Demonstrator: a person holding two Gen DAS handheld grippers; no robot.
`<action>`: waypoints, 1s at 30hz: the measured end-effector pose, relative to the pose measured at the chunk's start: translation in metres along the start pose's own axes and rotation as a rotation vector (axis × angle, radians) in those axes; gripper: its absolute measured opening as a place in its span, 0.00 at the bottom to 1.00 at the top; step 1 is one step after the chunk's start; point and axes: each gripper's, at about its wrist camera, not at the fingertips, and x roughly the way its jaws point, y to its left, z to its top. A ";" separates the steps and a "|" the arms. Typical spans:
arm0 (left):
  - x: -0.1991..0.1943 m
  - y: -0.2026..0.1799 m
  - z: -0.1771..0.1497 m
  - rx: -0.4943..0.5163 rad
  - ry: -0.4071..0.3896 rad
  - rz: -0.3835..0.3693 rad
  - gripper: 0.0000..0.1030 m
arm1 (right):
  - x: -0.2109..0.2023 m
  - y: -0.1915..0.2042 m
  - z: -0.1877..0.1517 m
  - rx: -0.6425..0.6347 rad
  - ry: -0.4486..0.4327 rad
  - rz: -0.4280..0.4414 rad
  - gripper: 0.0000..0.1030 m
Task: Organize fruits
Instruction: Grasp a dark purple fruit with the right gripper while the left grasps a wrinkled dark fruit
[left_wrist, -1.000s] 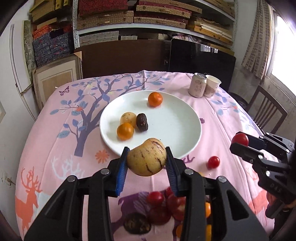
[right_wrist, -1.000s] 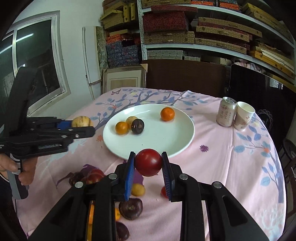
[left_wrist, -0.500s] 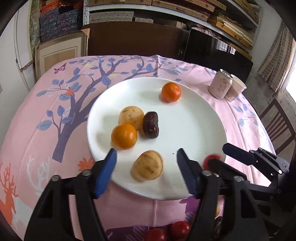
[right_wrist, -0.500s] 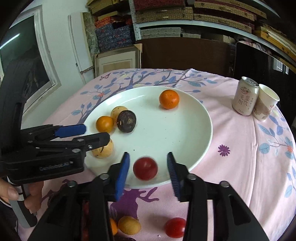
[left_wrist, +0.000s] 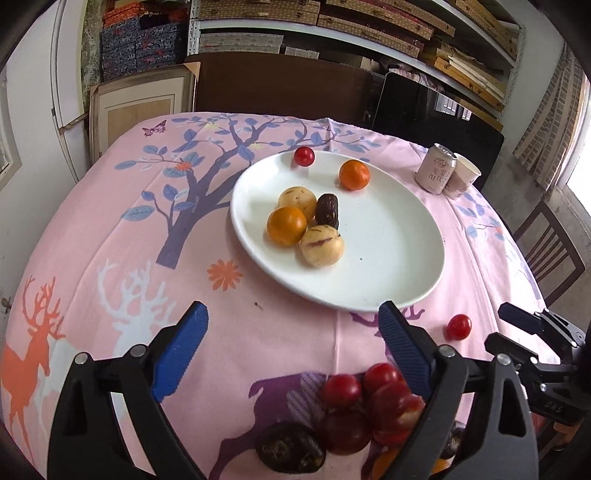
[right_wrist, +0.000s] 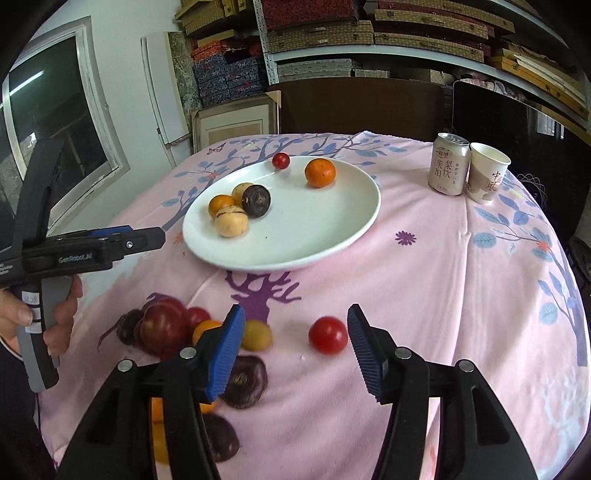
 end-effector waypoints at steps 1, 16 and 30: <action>-0.003 0.002 -0.005 -0.001 -0.003 0.004 0.89 | -0.006 0.004 -0.006 -0.014 0.000 0.003 0.57; -0.020 0.021 -0.063 -0.001 0.045 0.040 0.91 | -0.017 0.042 -0.072 -0.117 0.109 -0.007 0.58; -0.033 0.020 -0.086 0.051 0.058 0.031 0.92 | -0.001 0.049 -0.075 -0.140 0.159 -0.002 0.58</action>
